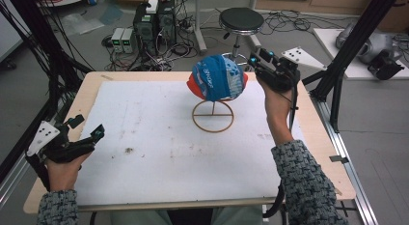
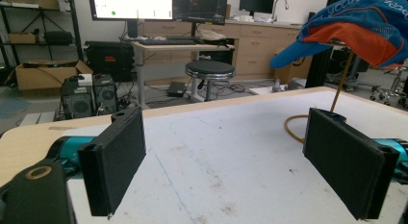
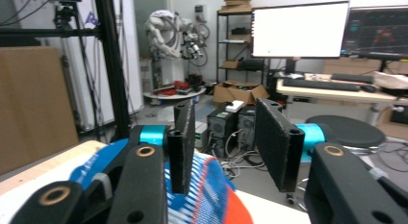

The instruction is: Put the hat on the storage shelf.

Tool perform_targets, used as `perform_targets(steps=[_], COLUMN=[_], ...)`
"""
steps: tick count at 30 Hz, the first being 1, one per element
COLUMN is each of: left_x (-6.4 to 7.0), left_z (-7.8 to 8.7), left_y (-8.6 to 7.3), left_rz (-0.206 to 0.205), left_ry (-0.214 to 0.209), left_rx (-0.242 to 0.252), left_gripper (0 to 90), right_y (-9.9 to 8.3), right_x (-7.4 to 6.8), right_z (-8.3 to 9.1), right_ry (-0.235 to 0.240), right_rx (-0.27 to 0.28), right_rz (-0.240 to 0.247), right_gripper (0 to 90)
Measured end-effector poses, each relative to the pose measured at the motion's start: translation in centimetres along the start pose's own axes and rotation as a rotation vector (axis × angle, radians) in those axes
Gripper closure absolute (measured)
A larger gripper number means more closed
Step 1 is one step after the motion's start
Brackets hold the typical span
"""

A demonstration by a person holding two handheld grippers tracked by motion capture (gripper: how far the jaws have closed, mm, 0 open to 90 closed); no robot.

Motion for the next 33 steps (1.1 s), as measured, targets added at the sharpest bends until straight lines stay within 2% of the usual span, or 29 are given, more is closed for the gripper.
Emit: perform_targets(steps=[14,19,29,33], left_x=[0.2,0.2,0.5,0.6], left_z=[-0.3,-0.4,-1.1,-1.2], left_y=[-0.1,-0.2,-0.2,-0.2], left_rz=[0.000,0.001,-0.001,-0.004], left_ry=[-0.005,-0.008,-0.025,-0.029], left_rx=[-0.006,-0.009,-0.012,-0.015], left_gripper=[15.2,15.2,15.2,15.2], right_y=[-1.6,-2.6,-4.6,-5.3], right_x=[2.1,3.2,3.5,3.3], right_z=[3.9,5.5,7.8,8.4], right_ry=[-0.075,-0.108,-0.168,-0.175], right_rx=[-0.013,-0.029,-0.044,-0.048], right_rz=[-0.011,-0.050,-0.048,-0.047], right_gripper=[47.7,39.0,25.2,20.9])
Point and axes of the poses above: each handheld gripper's, and its own axes: z roughly backward along the jaws, y roughly out of its top, x roughly to its right, the point moved 2 cm from there along -z, roughly forward along the jaws, and after that the axes turned 15 degrees about z, right-handed, at the moved point
